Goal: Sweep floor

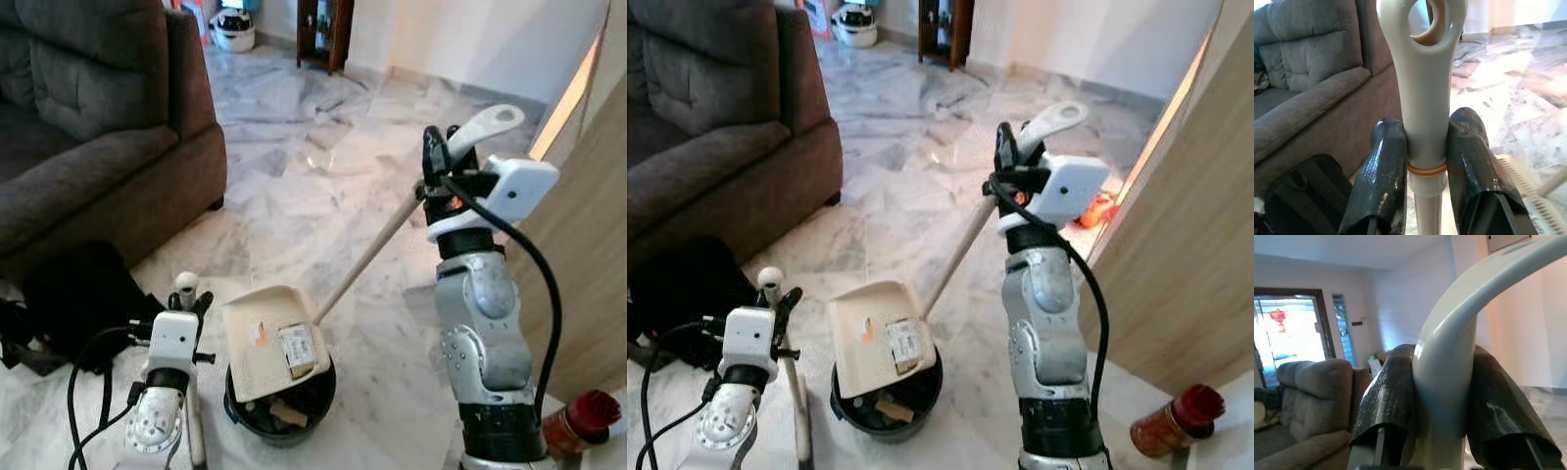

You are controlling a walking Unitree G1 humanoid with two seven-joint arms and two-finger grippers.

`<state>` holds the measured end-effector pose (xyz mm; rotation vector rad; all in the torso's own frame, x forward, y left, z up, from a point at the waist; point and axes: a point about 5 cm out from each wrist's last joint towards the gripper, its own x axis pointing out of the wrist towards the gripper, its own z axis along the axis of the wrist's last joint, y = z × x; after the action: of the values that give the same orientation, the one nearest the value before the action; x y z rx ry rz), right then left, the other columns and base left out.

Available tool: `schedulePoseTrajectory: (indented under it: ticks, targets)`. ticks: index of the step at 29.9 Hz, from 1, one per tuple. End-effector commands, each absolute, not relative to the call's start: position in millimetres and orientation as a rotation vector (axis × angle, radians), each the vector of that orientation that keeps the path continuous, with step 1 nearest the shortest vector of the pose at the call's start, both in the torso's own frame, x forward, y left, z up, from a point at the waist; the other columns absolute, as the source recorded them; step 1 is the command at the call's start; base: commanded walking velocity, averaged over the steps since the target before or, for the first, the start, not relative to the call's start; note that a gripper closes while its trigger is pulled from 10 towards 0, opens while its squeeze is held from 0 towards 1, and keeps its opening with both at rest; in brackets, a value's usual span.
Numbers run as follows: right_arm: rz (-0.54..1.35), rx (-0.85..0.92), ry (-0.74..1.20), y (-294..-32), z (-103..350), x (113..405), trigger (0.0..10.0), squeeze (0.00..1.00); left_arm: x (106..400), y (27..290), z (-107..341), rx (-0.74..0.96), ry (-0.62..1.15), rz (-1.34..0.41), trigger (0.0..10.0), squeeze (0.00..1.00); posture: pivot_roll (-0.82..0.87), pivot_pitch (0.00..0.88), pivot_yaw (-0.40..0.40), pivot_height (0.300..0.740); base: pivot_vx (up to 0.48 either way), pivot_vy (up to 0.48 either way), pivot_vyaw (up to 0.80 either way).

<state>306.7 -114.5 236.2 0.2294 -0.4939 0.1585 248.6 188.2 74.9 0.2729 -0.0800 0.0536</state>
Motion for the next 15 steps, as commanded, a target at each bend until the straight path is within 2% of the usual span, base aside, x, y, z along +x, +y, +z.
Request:
schedulePoseTrajectory:
  ticks: [1,10,15]
  targets:
    - [0.187,0.237,-0.629,-106.7,259.9,294.5,10.0,0.0,252.3,188.3,87.5,0.283,-0.143,0.05,10.0,0.0,0.13,0.066,-0.005,0.74,0.0,0.0,0.0]
    - [0.238,0.156,-0.685,-86.6,265.8,284.8,10.0,0.0,252.2,186.1,87.6,0.281,-0.147,0.039,10.0,0.0,0.13,0.055,-0.005,0.74,0.0,0.0,0.0]
    - [0.3,0.021,-0.745,-74.9,268.4,278.4,10.0,0.0,251.9,186.2,87.7,0.28,-0.149,0.043,10.0,0.0,0.13,0.052,-0.009,0.74,0.0,0.0,0.0]
